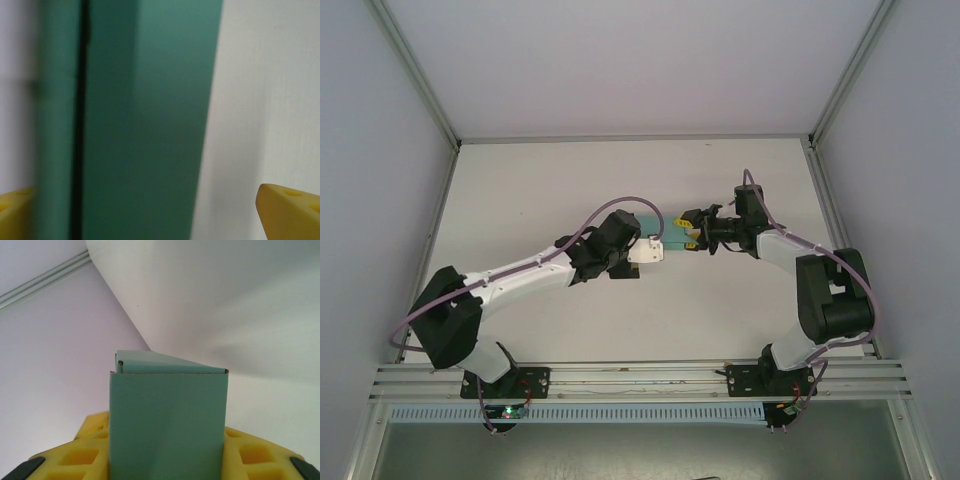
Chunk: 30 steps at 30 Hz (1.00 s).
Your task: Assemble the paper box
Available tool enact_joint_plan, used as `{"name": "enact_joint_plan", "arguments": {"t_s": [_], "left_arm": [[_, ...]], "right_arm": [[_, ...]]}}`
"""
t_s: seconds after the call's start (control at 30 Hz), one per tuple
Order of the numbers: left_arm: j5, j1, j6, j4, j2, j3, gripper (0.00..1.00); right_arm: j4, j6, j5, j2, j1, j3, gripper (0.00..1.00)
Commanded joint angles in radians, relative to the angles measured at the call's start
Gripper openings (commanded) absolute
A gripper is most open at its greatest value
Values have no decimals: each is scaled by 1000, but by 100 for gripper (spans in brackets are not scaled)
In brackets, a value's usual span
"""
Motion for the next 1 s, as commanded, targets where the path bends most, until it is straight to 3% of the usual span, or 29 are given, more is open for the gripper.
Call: {"name": "enact_joint_plan", "arguments": {"t_s": [0.0,0.07,0.23,0.37,0.43,0.63,0.67,0.7,0.83,0.97], "left_arm": [[-37,0,47,73,12,25,98],[-28,0,41,76,10,36,91],[-31,1,29,120,13,42,58],[-44,1,30,132,15,47,55],[-41,-1,30,121,10,49,50],[-34,1,18,53,1,56,40],[-29,3,16,22,1,63,40],[-27,3,12,-14,1,71,40],[69,30,-9,-221,0,118,40],[207,80,-17,-416,-2,160,42]], "right_arm": [[-151,-63,-38,-49,3,27,34],[-215,-98,-36,-54,6,39,35],[-234,-98,-35,-78,13,34,37],[-266,-116,-43,-82,22,37,38],[-278,-126,-37,-89,22,38,44],[-277,-172,50,-131,13,42,71],[-287,-206,87,-147,7,47,78],[-314,-256,130,-164,0,54,98],[-394,-477,340,-252,-40,58,98],[-347,-774,596,-386,-48,55,99]]}}
